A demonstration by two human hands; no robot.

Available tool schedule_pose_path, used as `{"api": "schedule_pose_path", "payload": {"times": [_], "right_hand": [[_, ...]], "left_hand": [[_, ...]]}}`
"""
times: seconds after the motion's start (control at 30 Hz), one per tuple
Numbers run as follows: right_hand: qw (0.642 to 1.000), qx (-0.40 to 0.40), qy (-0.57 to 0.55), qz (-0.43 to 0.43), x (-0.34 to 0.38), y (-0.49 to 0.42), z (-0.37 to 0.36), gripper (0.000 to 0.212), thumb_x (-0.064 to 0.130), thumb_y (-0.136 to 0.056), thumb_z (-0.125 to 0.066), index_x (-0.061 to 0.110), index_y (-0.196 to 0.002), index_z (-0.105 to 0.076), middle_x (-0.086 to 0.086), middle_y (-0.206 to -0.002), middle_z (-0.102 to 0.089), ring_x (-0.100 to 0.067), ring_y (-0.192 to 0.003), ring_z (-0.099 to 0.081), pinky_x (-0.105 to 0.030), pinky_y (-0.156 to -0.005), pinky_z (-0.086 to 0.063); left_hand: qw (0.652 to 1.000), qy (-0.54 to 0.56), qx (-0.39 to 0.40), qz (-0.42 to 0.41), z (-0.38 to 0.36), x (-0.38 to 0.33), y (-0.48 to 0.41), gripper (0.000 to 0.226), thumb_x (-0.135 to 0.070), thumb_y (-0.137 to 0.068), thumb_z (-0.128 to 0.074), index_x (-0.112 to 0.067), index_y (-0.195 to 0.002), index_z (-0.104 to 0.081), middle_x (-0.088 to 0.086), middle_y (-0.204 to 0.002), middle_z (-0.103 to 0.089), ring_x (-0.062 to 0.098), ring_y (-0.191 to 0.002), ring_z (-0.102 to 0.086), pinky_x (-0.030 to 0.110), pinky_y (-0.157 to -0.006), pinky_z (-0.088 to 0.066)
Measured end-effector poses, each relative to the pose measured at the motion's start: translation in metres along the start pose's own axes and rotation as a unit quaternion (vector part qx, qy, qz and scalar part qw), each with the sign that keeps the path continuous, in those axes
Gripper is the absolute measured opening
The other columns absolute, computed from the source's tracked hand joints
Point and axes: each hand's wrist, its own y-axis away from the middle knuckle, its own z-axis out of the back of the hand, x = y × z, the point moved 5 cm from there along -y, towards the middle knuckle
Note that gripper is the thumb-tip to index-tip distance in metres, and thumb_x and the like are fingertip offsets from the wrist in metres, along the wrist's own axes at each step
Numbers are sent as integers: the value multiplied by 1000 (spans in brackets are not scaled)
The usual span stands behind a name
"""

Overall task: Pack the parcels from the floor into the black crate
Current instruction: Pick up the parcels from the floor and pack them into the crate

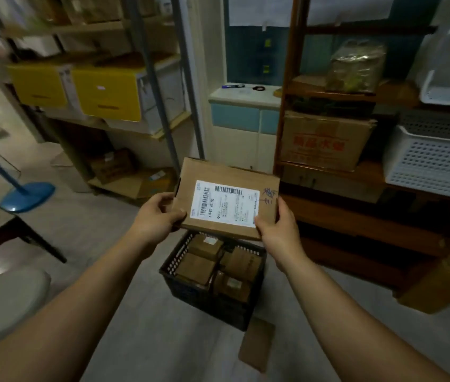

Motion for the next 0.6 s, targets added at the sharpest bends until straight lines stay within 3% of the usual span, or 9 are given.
{"api": "schedule_pose_path", "payload": {"times": [0.1, 0.27, 0.47, 0.6], "right_hand": [[999, 35, 19, -4, 0, 4, -42, 74, 11, -91, -61, 32, -151, -23, 3, -143, -45, -19, -128, -46, -41, -106, -42], [999, 40, 35, 1, -1, -12, -75, 69, 9, -95, -55, 32, -150, -21, 6, -137, -48, -12, -123, -46, -27, -97, -39], [997, 16, 82, -6, -13, -64, -115, 72, 18, -94, -57, 34, -151, -18, 2, -148, -32, -17, -129, -41, -36, -106, -38], [997, 15, 73, 0, -6, -105, -148, 71, 14, -94, -55, 31, -152, -18, -1, -148, -27, -17, -127, -41, -36, -107, -39]], "left_hand": [[998, -51, 34, 4, 32, 11, -21, 63, -12, -87, -63, -23, -142, -34, 3, -105, -57, 22, -89, -62, 30, -70, -53], [988, -105, 106, 26, 47, 27, -62, 69, -20, -89, -60, -31, -147, -25, 3, -105, -58, 21, -90, -62, 33, -76, -53], [991, -90, 92, 30, 53, 33, -131, 60, -10, -92, -56, -21, -145, -32, -6, -94, -56, 14, -86, -60, 24, -65, -49], [990, -124, 69, 14, 62, 25, -183, 65, -8, -91, -56, -22, -147, -27, -8, -90, -54, 14, -83, -60, 29, -70, -52]]}}
